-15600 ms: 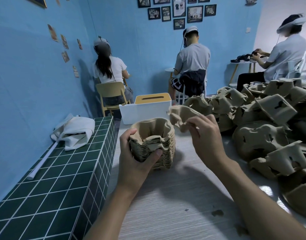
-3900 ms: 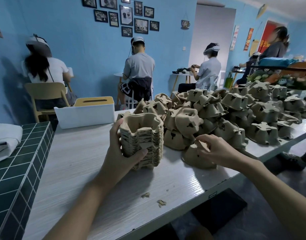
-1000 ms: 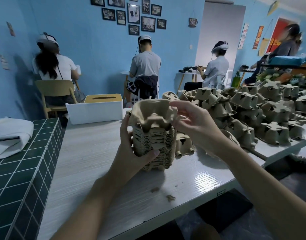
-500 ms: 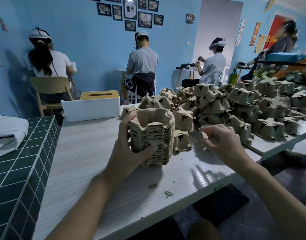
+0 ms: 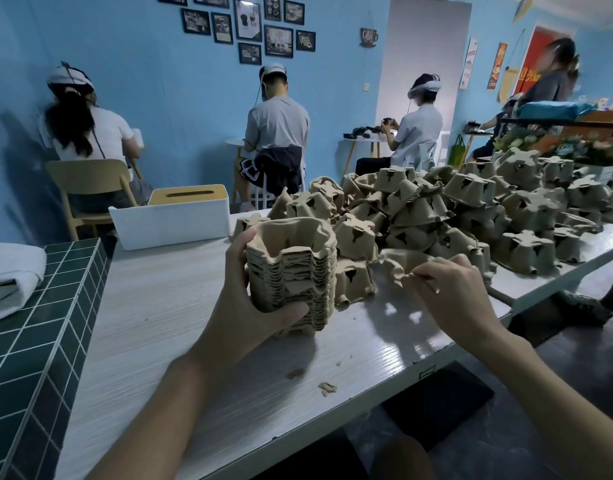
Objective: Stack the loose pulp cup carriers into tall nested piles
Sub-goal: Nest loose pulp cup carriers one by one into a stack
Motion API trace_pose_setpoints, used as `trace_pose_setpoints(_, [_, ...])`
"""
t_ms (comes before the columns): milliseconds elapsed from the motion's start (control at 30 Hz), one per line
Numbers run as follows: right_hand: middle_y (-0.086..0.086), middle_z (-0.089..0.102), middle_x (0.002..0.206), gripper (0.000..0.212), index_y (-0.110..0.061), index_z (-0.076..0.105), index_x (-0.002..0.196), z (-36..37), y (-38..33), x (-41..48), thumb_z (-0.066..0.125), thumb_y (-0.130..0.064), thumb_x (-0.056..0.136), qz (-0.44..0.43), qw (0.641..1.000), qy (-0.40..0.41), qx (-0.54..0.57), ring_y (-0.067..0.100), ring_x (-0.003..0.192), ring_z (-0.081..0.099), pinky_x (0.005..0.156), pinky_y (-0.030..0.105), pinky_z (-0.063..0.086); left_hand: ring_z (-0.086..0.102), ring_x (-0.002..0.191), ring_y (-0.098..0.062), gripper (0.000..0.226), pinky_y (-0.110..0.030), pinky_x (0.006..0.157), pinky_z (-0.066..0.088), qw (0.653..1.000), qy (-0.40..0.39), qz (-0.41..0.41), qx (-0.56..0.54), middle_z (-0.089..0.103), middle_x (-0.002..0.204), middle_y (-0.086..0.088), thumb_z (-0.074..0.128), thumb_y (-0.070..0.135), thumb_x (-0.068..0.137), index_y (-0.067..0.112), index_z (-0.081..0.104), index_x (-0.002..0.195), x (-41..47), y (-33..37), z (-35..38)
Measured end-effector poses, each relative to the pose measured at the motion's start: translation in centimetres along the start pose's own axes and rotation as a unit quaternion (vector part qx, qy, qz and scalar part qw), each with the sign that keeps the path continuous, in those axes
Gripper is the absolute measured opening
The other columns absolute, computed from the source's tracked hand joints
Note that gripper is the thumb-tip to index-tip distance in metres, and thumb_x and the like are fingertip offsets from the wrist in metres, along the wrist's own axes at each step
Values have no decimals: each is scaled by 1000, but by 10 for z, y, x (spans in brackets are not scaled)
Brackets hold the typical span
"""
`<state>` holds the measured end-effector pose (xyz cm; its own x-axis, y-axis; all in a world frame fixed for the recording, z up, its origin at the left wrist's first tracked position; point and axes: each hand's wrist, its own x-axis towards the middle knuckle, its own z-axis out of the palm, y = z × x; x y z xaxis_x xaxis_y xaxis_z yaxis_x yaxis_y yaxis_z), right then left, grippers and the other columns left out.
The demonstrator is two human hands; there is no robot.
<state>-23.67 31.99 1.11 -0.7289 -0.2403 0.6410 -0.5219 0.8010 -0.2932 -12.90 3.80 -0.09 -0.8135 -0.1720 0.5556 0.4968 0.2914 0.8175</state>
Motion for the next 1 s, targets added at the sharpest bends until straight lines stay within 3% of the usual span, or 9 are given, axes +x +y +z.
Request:
trace_pose_setpoints(67, [3,74,91,6,-10,76,87,-7,-10,2,72,-7,85,-34,997,64,41,25,79,46,74,41,42,62,110,4,97,-16,79,54,1000,3,-3,-17,61,115,36,83,17,63,41,27,138,0,1,2])
trace_pose_setpoints(167, [-2,69,96,10,-7,74,94,-20,-34,13,69,-2,87,-70,983,114,124,25,87,53,79,32,42,64,110,-4,84,-22,79,57,999,35,7,-29,62,123,20,84,20,66,44,36,132,3,1,4])
trace_pose_setpoints(267, [-2,67,102,12,-5,74,96,-30,-61,25,67,1,88,-97,965,115,217,22,99,60,87,33,51,63,114,-12,81,-29,80,59,998,51,15,-38,57,132,-1,93,28,66,50,44,126,4,-1,3])
trace_pose_setpoints(400, [3,68,104,12,-3,74,94,-29,-93,41,66,3,88,-159,937,98,294,18,101,63,87,32,54,62,116,-20,81,-29,79,59,998,49,18,-35,57,131,-7,89,32,58,55,47,123,6,-3,1])
trace_pose_setpoints(633, [3,65,114,23,-4,73,99,-9,-113,57,61,12,87,-212,935,19,284,14,107,61,90,28,52,63,116,-13,100,-31,80,60,998,41,-14,-55,57,131,-5,92,28,56,37,36,138,6,-4,-3])
trace_pose_setpoints(733, [-1,63,119,41,-7,72,107,-5,-112,55,51,18,83,-198,940,-7,277,11,112,58,92,25,50,63,114,-4,114,-23,78,57,997,36,-27,-67,55,131,-1,95,15,60,46,21,142,6,-1,-4])
trace_pose_setpoints(800, [-4,64,118,38,-11,73,105,-4,-111,52,50,12,85,-175,939,-35,294,14,116,58,95,34,52,61,116,-3,118,-20,78,56,997,35,-27,-65,54,133,2,88,17,59,54,13,143,5,2,-4])
trace_pose_setpoints(900, [-9,67,112,36,-18,75,95,-2,-106,49,48,2,83,-147,931,-81,323,14,115,58,98,41,51,61,117,-2,109,-20,77,56,998,26,-23,-61,56,131,22,86,20,60,53,22,142,3,6,-3])
trace_pose_setpoints(1000, [-5,68,111,40,-19,72,99,-1,-99,52,50,11,85,-118,916,-74,376,14,103,64,87,34,55,64,109,-1,89,-21,76,56,999,21,-14,-42,61,117,32,85,21,62,44,39,134,3,8,-3])
